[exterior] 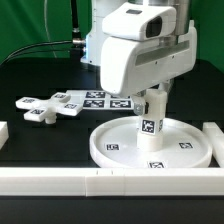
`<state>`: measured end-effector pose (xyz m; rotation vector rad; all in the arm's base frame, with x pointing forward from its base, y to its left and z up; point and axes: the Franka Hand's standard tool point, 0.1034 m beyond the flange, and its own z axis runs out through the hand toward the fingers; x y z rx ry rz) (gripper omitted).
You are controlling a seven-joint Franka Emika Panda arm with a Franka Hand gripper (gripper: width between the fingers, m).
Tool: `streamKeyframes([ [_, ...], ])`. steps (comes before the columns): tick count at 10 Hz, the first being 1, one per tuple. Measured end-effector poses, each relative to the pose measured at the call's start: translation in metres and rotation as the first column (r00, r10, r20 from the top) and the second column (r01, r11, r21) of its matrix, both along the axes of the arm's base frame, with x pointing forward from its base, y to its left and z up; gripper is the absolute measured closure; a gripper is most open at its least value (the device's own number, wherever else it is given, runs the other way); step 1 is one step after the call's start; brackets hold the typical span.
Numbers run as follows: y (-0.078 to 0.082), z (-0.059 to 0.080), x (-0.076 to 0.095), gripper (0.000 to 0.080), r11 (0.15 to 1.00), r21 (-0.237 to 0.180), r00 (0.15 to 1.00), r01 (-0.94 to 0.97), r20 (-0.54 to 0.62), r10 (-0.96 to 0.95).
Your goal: Assemble round table
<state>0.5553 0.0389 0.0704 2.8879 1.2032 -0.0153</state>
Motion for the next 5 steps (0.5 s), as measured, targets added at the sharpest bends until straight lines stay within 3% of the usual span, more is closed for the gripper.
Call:
streamKeyframes([
  [3, 0.0009, -0.0003, -0.0003, 0.0392, 0.982, 0.004, 0.982, 0.187, 0.001, -0.187],
  [5, -0.0003, -0.001, -0.0018, 0.0392, 0.881, 0.042, 0.882, 0.472, -0.02, -0.471],
])
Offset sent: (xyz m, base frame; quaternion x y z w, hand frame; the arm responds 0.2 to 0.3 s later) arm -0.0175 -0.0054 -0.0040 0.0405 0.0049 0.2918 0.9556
